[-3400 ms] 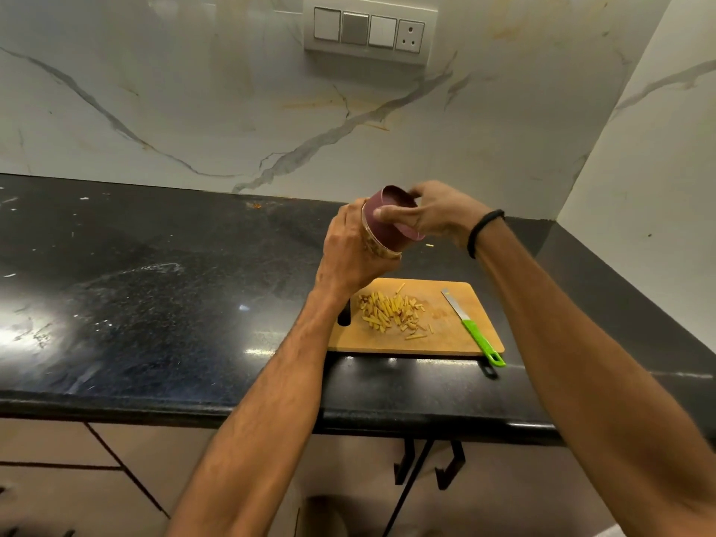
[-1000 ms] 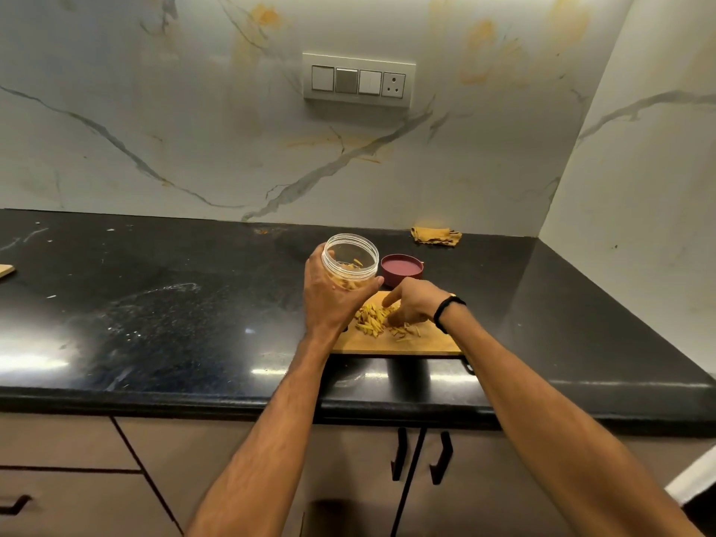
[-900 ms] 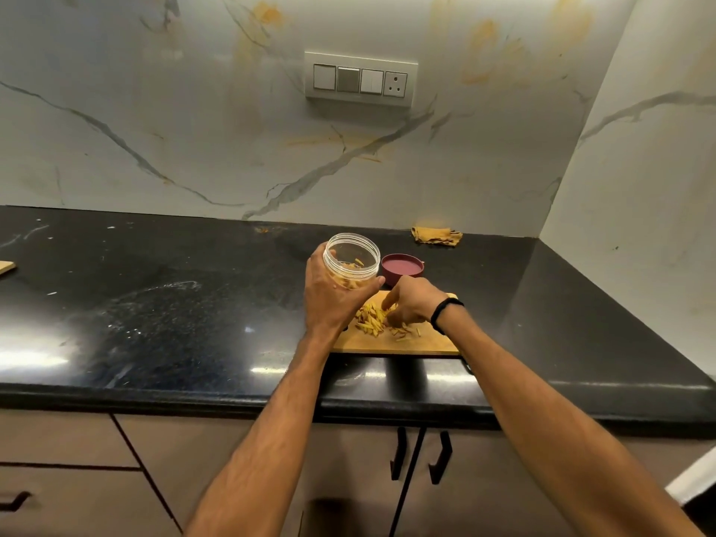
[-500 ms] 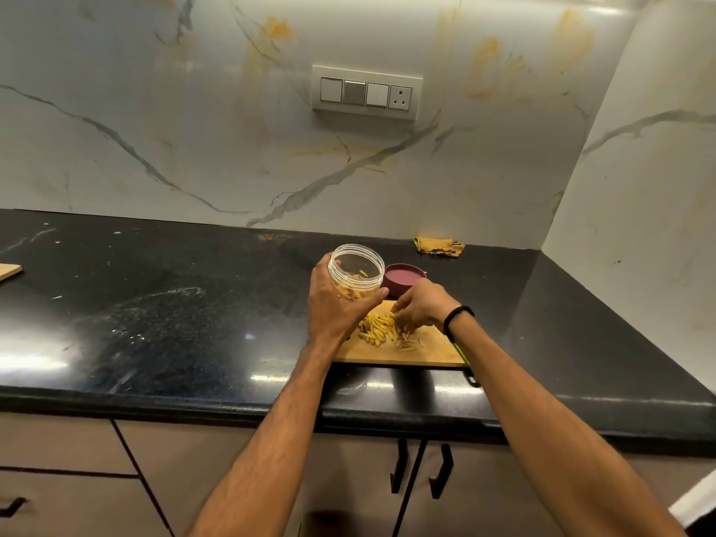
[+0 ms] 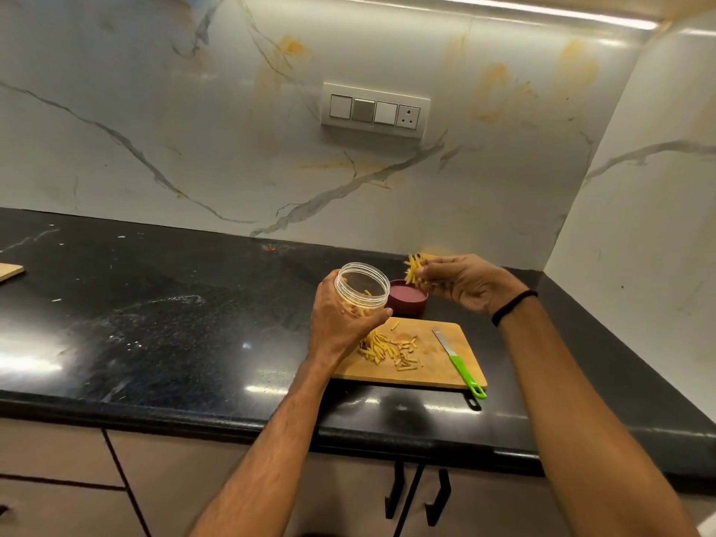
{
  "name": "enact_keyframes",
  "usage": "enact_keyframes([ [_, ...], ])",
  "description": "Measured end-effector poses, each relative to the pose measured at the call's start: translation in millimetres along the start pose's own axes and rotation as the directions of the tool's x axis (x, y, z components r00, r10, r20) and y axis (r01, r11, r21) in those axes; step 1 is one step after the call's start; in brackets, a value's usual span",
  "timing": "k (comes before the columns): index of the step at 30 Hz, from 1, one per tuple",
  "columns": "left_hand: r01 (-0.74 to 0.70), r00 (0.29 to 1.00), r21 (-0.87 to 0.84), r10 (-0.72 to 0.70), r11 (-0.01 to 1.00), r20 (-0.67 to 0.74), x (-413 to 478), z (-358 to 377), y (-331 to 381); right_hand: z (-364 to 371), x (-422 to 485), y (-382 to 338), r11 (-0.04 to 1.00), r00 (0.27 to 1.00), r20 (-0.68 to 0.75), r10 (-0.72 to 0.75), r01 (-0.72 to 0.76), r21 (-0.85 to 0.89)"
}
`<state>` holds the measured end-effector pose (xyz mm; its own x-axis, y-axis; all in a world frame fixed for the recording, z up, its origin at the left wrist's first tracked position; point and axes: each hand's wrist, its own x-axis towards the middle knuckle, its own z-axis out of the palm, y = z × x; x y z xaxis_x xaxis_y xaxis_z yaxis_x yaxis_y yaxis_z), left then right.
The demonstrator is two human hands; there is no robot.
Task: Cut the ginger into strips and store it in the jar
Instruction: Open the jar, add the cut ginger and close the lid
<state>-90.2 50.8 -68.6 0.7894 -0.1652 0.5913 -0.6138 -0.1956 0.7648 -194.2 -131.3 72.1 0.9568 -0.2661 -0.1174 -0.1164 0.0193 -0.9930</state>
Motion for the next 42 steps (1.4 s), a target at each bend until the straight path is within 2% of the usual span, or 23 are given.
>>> enact_keyframes([
  [2, 0.007, 1.0, 0.0, -0.007, 1.0, 0.004, 0, 0, 0, 12, 2, -16, 0.998, 0.999, 0.023, -0.026, 0.028, -0.062],
  [4, 0.011, 1.0, -0.004, -0.011, 1.0, 0.006, 1, 1, 0, 26, 5, -26, 0.974, 0.999, 0.017, -0.05, 0.052, -0.219],
  [7, 0.021, 1.0, -0.002, -0.021, 1.0, 0.007, 1, 2, 1, 50, 12, -33, 0.866, 0.994, -0.01, -0.106, 0.087, -0.492],
  [13, 0.053, 0.999, 0.0, -0.053, 0.999, 0.003, 1, 1, 3, 75, 28, -35, 0.742, 0.994, -0.009, -0.106, 0.073, -0.666],
  [18, 0.053, 0.999, -0.007, -0.053, 0.999, 0.004, 1, 1, 6, 84, 25, -37, 0.758, 0.995, 0.039, -0.094, 0.097, -0.645],
  [21, 0.039, 0.999, -0.012, -0.039, 0.999, -0.006, 1, 1, 6, 86, 23, -37, 0.781, 0.992, 0.018, -0.125, 0.11, -0.615],
  [26, 0.037, 0.998, -0.024, -0.038, 0.999, -0.042, 1, -2, 5, 74, 19, -32, 0.897, 0.978, -0.113, -0.174, 0.11, -0.427],
  [29, 0.031, 0.998, -0.031, -0.032, 0.999, -0.051, 1, -2, 4, 51, 20, -10, 0.912, 0.962, -0.229, -0.149, 0.044, -0.408],
  [30, 0.03, 0.998, -0.033, -0.032, 0.999, -0.058, 2, -3, 4, 44, 21, 0, 0.89, 0.958, -0.254, -0.135, 0.005, -0.456],
  [32, 0.034, 0.997, -0.042, -0.037, 0.999, -0.069, 2, -3, 6, 33, 21, 24, 0.767, 0.966, -0.247, -0.073, -0.104, -0.633],
  [34, 0.046, 0.995, -0.047, -0.05, 0.998, -0.086, 3, -3, 5, 36, 12, 47, 0.627, 0.981, -0.18, 0.066, -0.182, -0.757],
  [36, 0.074, 0.991, -0.052, -0.08, 0.996, -0.108, 2, -3, 5, 47, 4, 66, 0.564, 0.977, -0.101, 0.187, -0.191, -0.803],
  [37, 0.088, 0.988, -0.055, -0.094, 0.995, -0.12, 2, -3, 5, 53, 3, 72, 0.54, 0.977, -0.073, 0.199, -0.171, -0.824],
  [42, 0.124, 0.981, -0.053, -0.13, 0.991, -0.146, 2, -4, 5, 77, 8, 85, 0.371, 0.998, 0.005, 0.066, -0.02, -0.928],
])
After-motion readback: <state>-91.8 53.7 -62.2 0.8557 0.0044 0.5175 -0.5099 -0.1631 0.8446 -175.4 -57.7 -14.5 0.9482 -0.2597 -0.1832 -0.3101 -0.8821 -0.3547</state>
